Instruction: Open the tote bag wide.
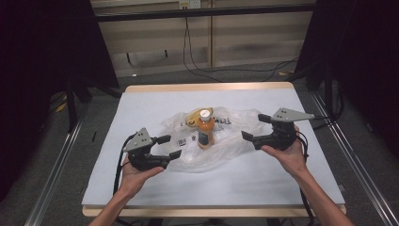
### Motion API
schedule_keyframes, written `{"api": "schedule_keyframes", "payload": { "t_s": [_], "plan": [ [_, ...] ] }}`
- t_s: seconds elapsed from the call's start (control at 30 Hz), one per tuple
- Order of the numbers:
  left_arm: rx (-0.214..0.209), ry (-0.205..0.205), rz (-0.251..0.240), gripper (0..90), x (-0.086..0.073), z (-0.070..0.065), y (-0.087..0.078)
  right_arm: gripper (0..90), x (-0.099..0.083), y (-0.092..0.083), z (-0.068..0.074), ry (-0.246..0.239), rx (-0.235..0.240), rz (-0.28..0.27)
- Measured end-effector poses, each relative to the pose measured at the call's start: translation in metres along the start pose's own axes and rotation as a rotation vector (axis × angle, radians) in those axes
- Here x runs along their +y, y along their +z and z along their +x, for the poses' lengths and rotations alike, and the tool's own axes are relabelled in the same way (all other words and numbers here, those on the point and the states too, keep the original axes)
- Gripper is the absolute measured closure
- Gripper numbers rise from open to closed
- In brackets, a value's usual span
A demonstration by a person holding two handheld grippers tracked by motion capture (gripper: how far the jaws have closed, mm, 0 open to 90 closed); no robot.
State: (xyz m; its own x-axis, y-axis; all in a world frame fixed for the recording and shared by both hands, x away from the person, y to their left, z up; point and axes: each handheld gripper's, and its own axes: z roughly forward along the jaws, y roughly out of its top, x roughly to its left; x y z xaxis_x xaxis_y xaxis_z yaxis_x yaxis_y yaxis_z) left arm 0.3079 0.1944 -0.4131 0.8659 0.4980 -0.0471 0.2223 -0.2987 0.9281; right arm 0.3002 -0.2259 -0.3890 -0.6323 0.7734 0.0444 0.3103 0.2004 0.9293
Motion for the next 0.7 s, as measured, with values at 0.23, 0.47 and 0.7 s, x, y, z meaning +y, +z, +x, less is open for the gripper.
{"api": "schedule_keyframes", "payload": {
  "t_s": [0.23,0.47,0.7],
  "plan": [
    [0.090,-0.019,-0.032,7.3,-0.007,0.006,-0.021,1.7,-0.014,-0.024,-0.001,0.045,-0.021,-0.024],
    [0.139,-0.044,-0.040,4.2,-0.025,0.006,-0.040,1.5,-0.037,-0.046,0.000,0.084,-0.044,-0.002],
    [0.165,-0.084,0.019,3.1,-0.044,0.006,-0.054,1.5,-0.061,-0.068,0.001,0.125,-0.060,-0.016]
  ]
}}
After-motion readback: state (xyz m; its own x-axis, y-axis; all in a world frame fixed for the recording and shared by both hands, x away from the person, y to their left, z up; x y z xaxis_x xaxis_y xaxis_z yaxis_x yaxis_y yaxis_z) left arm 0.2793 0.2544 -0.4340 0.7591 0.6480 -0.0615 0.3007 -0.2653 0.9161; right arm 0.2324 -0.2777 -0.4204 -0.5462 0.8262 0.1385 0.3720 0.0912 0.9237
